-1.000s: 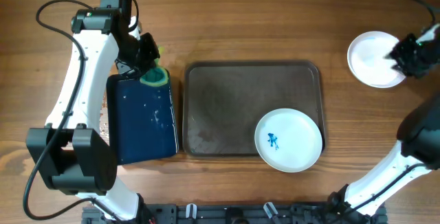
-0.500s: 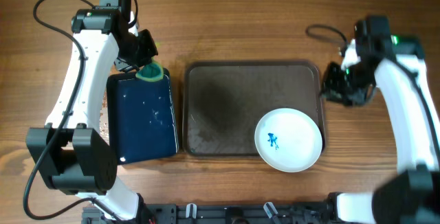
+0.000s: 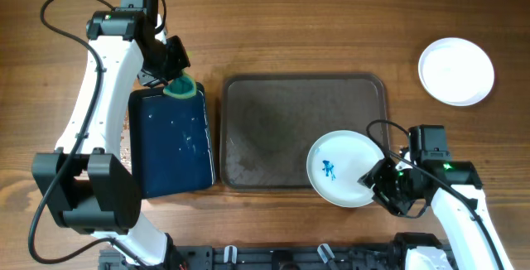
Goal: Clean dirty plates on tray and stack at the side
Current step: 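Grip the last plate's rim with the right gripper and slide it to the middle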
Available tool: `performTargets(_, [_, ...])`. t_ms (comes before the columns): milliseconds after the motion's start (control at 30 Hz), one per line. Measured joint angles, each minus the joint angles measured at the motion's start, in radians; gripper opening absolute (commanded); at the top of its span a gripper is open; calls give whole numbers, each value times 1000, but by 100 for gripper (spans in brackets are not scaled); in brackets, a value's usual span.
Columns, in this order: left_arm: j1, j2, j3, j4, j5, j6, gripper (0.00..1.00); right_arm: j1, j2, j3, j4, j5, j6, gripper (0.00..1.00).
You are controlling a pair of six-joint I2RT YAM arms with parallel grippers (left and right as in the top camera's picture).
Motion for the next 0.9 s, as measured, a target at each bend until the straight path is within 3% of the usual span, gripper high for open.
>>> performTargets(133, [0,1,0,-3,0,0,4,0,2,1,39,52,31,46])
performTargets(267, [0,1,0,-3,0,0,4,0,4,88,139,32,-113,56])
performTargets(367, [0,1,0,-3,0,0,4,1,17,157,99,102,-118,56])
performTargets(500, [0,1,0,-3,0,2,4,1,221,165,92,270,-112,56])
performTargets(633, [0,1,0,-3,0,9,4,1,414,165,124,298,-112,54])
performTargets(700, [0,1,0,-3,0,19,4,1,437,166,135,298,-113,49])
performTargets(900, [0,1,0,-3,0,26,4,1,439,178,123,298,-142,50])
